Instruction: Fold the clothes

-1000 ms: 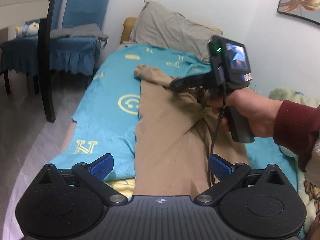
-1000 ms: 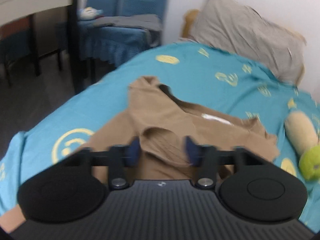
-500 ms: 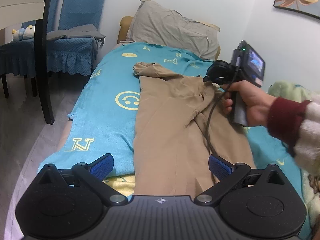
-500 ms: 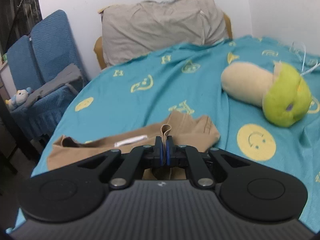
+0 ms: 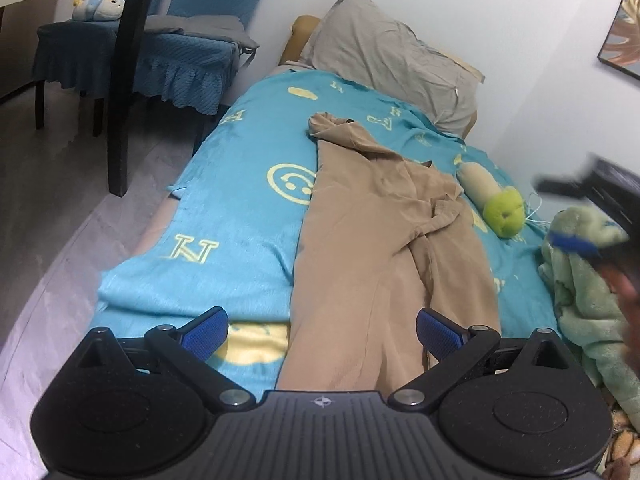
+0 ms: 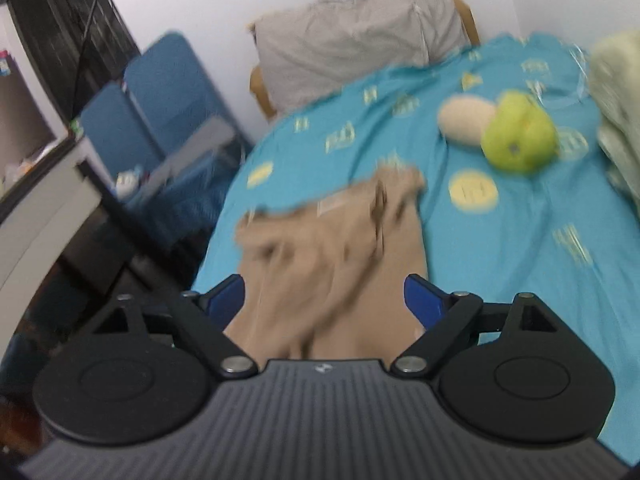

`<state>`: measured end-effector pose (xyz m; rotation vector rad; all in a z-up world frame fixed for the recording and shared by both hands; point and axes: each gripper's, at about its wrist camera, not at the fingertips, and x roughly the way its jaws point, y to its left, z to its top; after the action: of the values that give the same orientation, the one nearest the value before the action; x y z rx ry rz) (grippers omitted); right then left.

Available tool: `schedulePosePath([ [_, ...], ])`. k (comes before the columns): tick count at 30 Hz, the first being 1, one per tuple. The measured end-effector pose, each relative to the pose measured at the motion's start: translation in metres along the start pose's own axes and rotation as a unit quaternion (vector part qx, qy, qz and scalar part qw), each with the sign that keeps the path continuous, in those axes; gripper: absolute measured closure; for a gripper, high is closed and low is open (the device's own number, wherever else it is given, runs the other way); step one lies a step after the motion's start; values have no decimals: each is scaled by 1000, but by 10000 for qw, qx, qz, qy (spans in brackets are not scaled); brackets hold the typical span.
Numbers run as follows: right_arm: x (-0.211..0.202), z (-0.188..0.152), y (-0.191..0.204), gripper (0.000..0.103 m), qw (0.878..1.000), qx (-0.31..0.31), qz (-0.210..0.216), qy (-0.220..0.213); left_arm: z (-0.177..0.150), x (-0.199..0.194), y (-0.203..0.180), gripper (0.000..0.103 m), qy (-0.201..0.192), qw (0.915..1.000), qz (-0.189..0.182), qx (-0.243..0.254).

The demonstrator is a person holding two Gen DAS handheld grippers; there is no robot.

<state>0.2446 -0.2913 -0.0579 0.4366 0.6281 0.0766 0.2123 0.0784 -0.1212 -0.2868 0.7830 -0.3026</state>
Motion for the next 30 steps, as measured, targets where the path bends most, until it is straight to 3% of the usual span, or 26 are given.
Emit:
schedulePosePath([
  [5,-81,-58,14,15,9996,-127,-59,239,-8,-15,-1,2,161,9999,-4,-47],
  [9,-124,-105,3,15,9990,361,-84,243,-17,-20,17,4,573,9959,-235,-654],
  [15,-126,-129,-8,15,9954,788,-255,473,-30,-35,57,7,1115,9791,-100,-1701],
  [20,-118,-131,-21,15,9914,1156,-260,547,-42,-53,82,15,1578,9584,7,-2379],
  [24,-114,-135,-30,15,9868,1461,-193,675,-48,-58,84,18,1990,9484,-35,-2469],
  [26,-113,-136,-32,15,9847,1573,-130,734,-46,-56,71,27,2234,9529,155,-2044],
  [27,-113,-137,-33,15,9836,1629,-99,763,-46,-57,64,39,2296,9559,293,-1807],
  [28,-113,-138,-34,15,9825,1685,-68,792,-45,-57,59,59,2321,9591,393,-1575],
  [29,-112,-139,-36,15,9813,1741,-37,822,-43,-58,53,68,2345,9615,492,-1342],
  [30,-112,-139,-35,15,9810,1740,-31,854,-42,-59,48,87,2368,9634,591,-1108],
])
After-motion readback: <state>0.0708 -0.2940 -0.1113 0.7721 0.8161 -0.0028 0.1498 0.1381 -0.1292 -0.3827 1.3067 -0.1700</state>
